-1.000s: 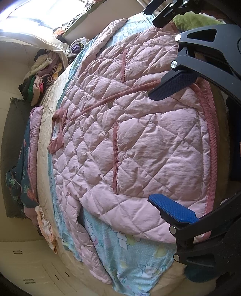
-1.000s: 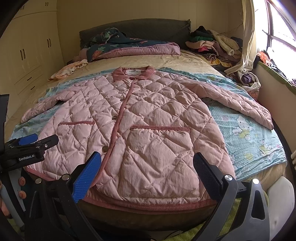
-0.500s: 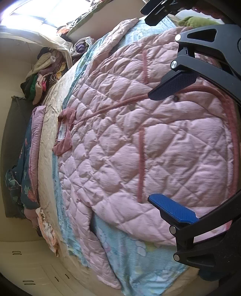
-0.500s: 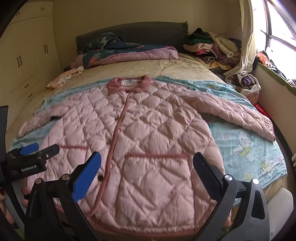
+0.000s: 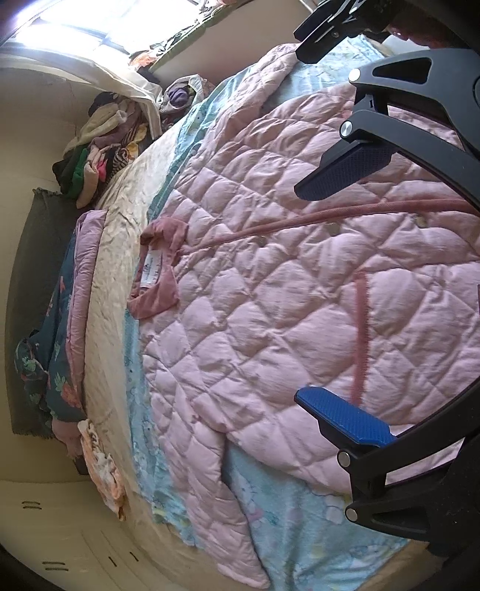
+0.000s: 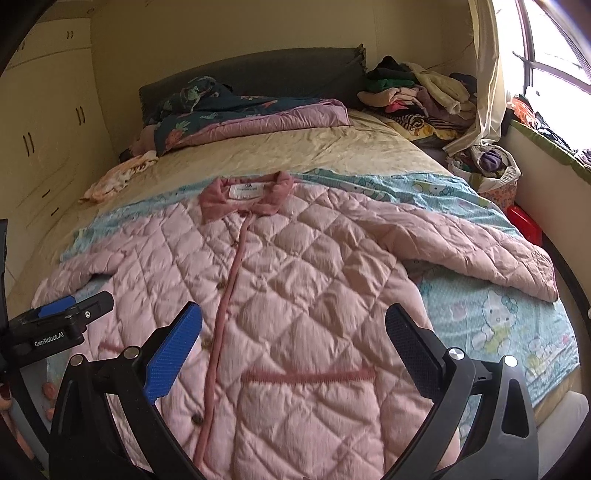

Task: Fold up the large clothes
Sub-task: 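Move the right tool toward the cuff of the jacket sleeve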

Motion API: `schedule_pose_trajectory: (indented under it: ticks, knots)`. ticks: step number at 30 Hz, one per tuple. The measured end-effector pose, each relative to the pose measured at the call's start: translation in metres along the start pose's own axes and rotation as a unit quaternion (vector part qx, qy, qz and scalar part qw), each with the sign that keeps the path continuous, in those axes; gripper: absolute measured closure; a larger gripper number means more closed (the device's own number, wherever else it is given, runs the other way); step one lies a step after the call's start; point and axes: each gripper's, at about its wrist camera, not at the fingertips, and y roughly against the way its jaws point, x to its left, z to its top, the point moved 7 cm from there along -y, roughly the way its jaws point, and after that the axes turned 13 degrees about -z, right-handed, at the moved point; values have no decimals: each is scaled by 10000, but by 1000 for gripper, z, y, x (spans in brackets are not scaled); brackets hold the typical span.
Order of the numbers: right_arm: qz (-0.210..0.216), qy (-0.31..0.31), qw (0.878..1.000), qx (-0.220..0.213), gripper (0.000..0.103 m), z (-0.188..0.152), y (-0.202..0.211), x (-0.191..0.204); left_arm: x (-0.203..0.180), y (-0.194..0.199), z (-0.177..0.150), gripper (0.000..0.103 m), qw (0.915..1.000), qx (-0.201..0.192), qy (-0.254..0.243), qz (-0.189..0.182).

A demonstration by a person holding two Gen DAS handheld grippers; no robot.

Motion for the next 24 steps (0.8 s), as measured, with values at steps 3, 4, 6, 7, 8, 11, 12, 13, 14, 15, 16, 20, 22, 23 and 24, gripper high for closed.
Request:
schedule_pose_trajectory:
  ticks: [3,4,6,7,8,11,12,13,14,15,16,20,22,23,24]
  knots:
    - [9,-88,10000,-1,4,13,-7,-3,-2,-7,11,8,10000,-4,6,-16]
    - [12,-128,9999,-5,4,18,-10,-5,-4,-8,14,8,10000,-21,0,-22]
    - [7,-193,9998,11,4,24,-15,-8,-6,-13,21,8,10000,-23,14,-19]
    - [25,-258,9997,25,4,28,-18,-10,-7,-15,24,8,10000,-20,19,-41]
    - [36,-310,9995,34,4,31,-21,-11,-9,-18,26,8,10000,-8,24,-50]
    - [-20,-451,9990,23,4,42,-29,-17,-14,-27,34,8,10000,37,9,-65]
    - [-33,-478,9988,34,4,45,-31,-19,-15,-31,36,8,10000,59,7,-59]
    - [-55,-515,9987,41,4,47,-35,-21,-17,-35,39,8,10000,73,10,-65]
    - [-70,-555,9984,44,4,50,-39,-25,-18,-39,41,8,9999,88,15,-70]
    - [-88,-580,9983,61,4,52,-42,-28,-20,-43,44,8,9999,106,19,-83]
    - [-113,-620,9980,82,4,53,-46,-31,-21,-46,46,8,9999,112,18,-86]
    - [-211,-764,9968,110,4,62,-60,-45,-25,-59,57,8,9999,127,8,-89]
    - [-276,-841,9960,106,4,65,-67,-55,-27,-67,62,8,9998,139,21,-103]
    - [-295,-909,9954,114,4,68,-72,-61,-28,-70,64,8,9999,143,26,-90]
    - [-319,-952,9949,124,4,69,-76,-65,-29,-74,66,8,9998,157,29,-96]
